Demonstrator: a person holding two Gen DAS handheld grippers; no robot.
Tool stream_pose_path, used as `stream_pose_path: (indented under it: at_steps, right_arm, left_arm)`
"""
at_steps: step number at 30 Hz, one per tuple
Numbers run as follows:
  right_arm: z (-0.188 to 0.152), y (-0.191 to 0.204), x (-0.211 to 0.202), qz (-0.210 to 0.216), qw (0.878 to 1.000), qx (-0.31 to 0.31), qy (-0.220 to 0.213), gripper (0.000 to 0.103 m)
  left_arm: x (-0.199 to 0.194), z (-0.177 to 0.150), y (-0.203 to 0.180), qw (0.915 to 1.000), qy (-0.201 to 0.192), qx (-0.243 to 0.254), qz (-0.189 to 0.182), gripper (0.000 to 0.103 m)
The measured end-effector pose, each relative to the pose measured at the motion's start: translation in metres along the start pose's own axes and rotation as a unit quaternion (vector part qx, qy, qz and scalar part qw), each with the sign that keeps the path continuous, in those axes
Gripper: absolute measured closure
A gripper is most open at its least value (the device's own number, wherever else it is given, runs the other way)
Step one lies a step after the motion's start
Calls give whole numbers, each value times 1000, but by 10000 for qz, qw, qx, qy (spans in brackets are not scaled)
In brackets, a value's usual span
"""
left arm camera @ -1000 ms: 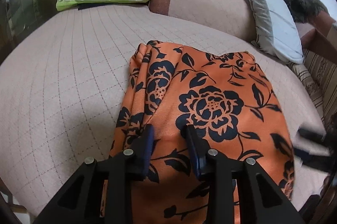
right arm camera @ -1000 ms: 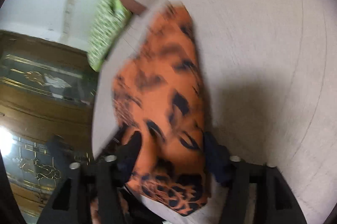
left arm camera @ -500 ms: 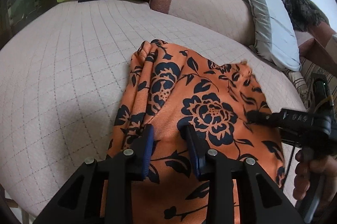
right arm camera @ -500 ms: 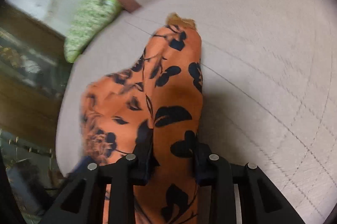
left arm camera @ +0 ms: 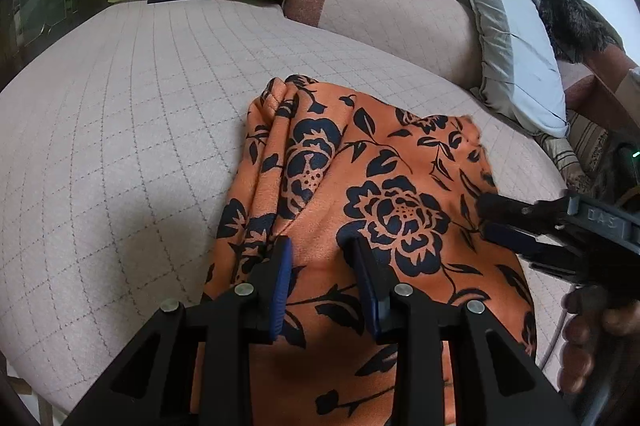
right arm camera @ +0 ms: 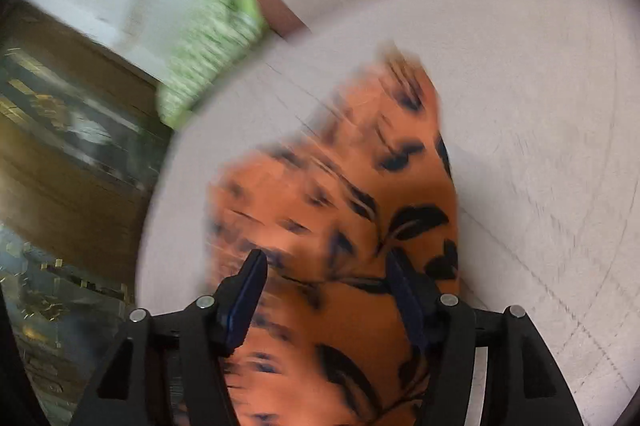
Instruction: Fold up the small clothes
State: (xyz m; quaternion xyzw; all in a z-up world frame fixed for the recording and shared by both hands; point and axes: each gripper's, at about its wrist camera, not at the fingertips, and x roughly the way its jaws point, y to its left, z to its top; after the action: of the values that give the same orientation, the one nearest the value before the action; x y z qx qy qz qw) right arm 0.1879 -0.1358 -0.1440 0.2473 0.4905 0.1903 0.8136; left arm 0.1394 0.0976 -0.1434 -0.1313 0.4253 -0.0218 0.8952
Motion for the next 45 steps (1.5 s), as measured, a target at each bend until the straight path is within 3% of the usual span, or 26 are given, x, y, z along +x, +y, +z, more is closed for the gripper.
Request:
stream_pose_path:
  at_steps: [5, 8, 9, 11, 14, 18, 20, 24, 26, 28, 30, 32, 37, 38, 41, 45]
  right_arm:
    - [13, 43, -21, 48, 9985, -494, -225, 40]
    - [23, 37, -15, -66, 9981, -515, -328, 34]
    - [26, 24, 1, -413, 9980, -417, -222, 28]
    - [29, -1, 21, -441, 9985, -108, 317, 28]
    - [29, 21, -6, -322, 9990, -323, -23, 28]
    - [6, 38, -40, -170, 9978, -620, -157, 28]
    - [-17, 41, -48, -61, 9979, -647, -21, 28]
    - [-64, 30, -39, -161, 9960, -832, 288, 28]
    - [-72, 25, -34, -228, 9956, -864, 267, 28]
    - [-68, 30, -35, -258, 9960, -784, 333, 27]
    - [-63, 30, -32, -264, 9952, -838, 429, 26]
    - [-64, 26, -33, -178, 9951, -881, 423, 26]
    - [-62, 23, -30, -36, 9968, -723, 336, 25]
    - [-65, 23, -32, -28, 9968, -724, 328, 25]
    - [-65, 25, -30, -36, 9964, -788, 325, 22]
    - [-64, 23, -30, 48, 9962, -791, 359, 22]
  left_arm:
    - [0, 0, 2, 10000, 10, -45, 4, 70]
    - [0, 0, 0, 10000, 5, -7, 21, 70]
    - [0, 0, 1, 10000, 8, -23, 8, 70]
    - [1, 0, -1, 10000, 11, -10, -42, 70]
    - [1, 0, 1, 10000, -7, 35, 38, 70]
    - [1, 0, 1, 10000, -9, -14, 26, 70]
    - [0, -1, 0, 10000, -17, 2, 34, 70]
    - [-1, -1, 2, 10000, -32, -49, -11, 70]
    - [-7, -1, 6, 9997, -79, -156, -188, 69]
    - [-21, 1, 19, 9980, -219, -402, -425, 61]
    - [-38, 2, 37, 9958, -517, -692, -307, 28]
    - [-46, 0, 59, 9919, -530, -1104, -337, 25]
    - [-31, -29, 86, 9789, 441, -1759, -938, 25]
    - [-27, -35, 86, 9774, 593, -1763, -1007, 27]
    - [-32, -35, 73, 9831, 630, -1323, -1101, 77]
    - [-56, -41, 65, 9875, 241, -1192, -999, 84]
